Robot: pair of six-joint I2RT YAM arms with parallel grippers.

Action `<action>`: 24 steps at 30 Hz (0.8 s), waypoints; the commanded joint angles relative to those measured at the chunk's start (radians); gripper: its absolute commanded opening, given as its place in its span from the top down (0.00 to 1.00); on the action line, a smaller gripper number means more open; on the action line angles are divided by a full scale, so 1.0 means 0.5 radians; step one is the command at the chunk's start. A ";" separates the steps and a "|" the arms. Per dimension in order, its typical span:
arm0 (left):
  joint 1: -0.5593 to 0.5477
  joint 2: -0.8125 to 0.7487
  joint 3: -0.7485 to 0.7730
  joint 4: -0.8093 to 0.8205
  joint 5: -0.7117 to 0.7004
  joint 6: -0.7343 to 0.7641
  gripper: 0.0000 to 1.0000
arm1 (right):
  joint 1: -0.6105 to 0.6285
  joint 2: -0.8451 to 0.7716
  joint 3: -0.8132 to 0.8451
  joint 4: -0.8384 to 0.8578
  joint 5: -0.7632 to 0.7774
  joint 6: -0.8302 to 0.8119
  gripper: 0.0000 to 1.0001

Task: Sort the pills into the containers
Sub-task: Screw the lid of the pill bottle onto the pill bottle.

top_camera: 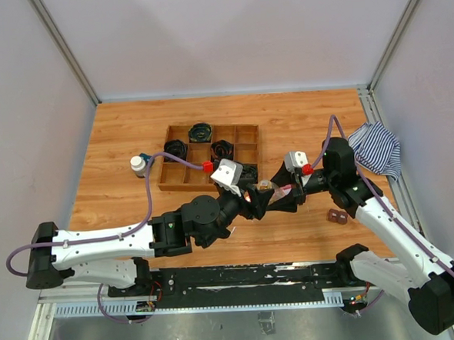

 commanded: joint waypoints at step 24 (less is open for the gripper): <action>0.198 -0.129 -0.128 0.211 0.811 0.176 0.80 | -0.018 0.000 0.061 0.001 -0.016 -0.009 0.99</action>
